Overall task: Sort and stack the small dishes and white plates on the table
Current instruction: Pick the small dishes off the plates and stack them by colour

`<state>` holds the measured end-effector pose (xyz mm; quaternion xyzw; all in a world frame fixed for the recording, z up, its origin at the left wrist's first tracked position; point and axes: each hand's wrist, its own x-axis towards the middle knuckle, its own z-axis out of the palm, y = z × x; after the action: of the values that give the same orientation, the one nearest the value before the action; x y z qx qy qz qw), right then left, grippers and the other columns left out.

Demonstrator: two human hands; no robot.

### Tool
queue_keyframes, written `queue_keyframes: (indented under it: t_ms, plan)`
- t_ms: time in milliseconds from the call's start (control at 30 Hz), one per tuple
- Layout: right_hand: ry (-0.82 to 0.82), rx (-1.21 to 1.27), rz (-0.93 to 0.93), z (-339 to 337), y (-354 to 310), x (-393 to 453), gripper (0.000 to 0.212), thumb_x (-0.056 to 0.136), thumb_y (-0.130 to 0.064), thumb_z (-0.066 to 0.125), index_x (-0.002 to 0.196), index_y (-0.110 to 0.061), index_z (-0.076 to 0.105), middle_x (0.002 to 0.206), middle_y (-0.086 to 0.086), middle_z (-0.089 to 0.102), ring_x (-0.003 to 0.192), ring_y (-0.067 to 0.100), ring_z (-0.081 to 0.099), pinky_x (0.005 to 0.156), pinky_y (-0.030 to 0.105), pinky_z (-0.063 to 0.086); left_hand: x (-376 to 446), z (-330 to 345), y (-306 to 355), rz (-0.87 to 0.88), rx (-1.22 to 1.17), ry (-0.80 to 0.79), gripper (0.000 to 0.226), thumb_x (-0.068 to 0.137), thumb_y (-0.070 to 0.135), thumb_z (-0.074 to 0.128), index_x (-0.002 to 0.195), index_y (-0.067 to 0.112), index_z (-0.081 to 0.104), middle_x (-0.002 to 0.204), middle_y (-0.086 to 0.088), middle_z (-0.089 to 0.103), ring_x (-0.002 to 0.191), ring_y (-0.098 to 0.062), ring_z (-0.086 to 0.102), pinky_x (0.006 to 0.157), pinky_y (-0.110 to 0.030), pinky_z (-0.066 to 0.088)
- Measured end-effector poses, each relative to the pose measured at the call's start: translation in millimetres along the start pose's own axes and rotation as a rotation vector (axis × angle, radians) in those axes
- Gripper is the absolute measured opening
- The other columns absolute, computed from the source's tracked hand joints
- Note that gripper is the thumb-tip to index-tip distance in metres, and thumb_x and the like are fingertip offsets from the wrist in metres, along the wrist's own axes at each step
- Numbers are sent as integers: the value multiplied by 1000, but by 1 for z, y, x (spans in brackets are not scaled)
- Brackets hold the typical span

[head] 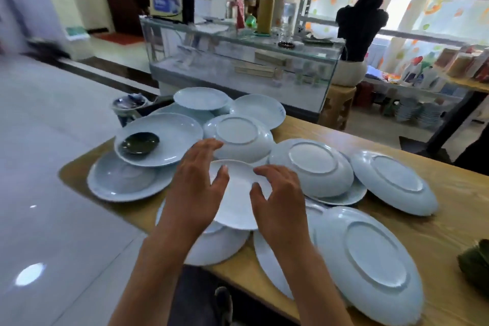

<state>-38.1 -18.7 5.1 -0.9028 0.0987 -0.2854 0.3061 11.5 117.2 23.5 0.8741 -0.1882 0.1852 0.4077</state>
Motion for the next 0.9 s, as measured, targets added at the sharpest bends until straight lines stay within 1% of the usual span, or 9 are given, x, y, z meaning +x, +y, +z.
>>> queue_keyframes:
  t_ms: [100, 200, 267, 367, 467, 600, 700, 767, 900]
  plan:
    - [-69, 51, -67, 30, -31, 0, 27, 85, -16, 65, 111, -18, 69, 116, -1, 66, 113, 16, 54, 102, 29, 42, 7, -35, -35, -146, -13, 112, 37, 90, 17, 64, 125, 23, 55, 131, 5, 55, 111, -2, 44, 95, -19, 35]
    - [-152, 54, -115, 52, -52, 0, 27, 86, -17, 64, 112, -20, 68, 117, -5, 64, 113, 12, 51, 97, 19, 35, 21, -62, -72, -232, 68, 196, 28, 90, 16, 64, 118, 18, 63, 126, 0, 61, 113, -15, 56, 95, -23, 40]
    - [-197, 54, -135, 64, -61, 2, 28, 86, -18, 64, 114, -21, 67, 118, -8, 62, 114, 8, 48, 96, 16, 33, 29, -75, -99, -326, 130, 167, 26, 89, 15, 63, 115, 14, 66, 122, -4, 64, 112, -22, 58, 95, -27, 41]
    - [-239, 63, -135, 77, -67, 4, 28, 87, -19, 64, 114, -24, 65, 119, -10, 60, 116, 5, 46, 95, 14, 33, 35, -80, -134, -442, 188, 117, 26, 88, 19, 65, 112, 13, 64, 114, -9, 65, 105, -27, 59, 85, -31, 42]
    - [-255, 75, -126, 87, -69, 3, 25, 88, -20, 65, 112, -28, 65, 117, -14, 60, 115, 4, 47, 92, 12, 31, 30, -68, -159, -587, 174, 52, 47, 85, 33, 67, 126, 13, 53, 120, -9, 59, 106, -25, 56, 82, -30, 40]
    - [-266, 74, -94, 95, -70, 4, 27, 88, -21, 66, 115, -27, 64, 117, -12, 60, 115, 6, 49, 91, 10, 28, 27, -50, -182, -650, 181, -12, 81, 76, 50, 72, 136, 9, 37, 132, -12, 51, 119, -29, 50, 98, -40, 44]
    - [-281, 101, -38, 97, -69, 7, 29, 89, -22, 65, 117, -27, 62, 118, -9, 60, 116, 7, 50, 91, 11, 29, 29, -42, -191, -647, 306, -107, 107, 74, 59, 69, 148, 5, 13, 148, -19, 33, 134, -34, 37, 108, -44, 36]
    - [-288, 110, -10, 96, -69, 8, 30, 89, -23, 65, 119, -26, 61, 122, -7, 60, 116, 8, 51, 93, 13, 30, 30, -40, -192, -602, 357, -137, 115, 73, 61, 69, 150, 6, 3, 150, -18, 31, 135, -33, 35, 109, -43, 36]
    - [-309, 112, 30, 95, -68, 9, 31, 90, -24, 64, 121, -26, 59, 126, -6, 58, 118, 9, 50, 95, 13, 30, 35, -39, -190, -593, 434, -136, 110, 77, 56, 68, 150, 5, 3, 138, -18, 45, 124, -33, 46, 98, -41, 43]
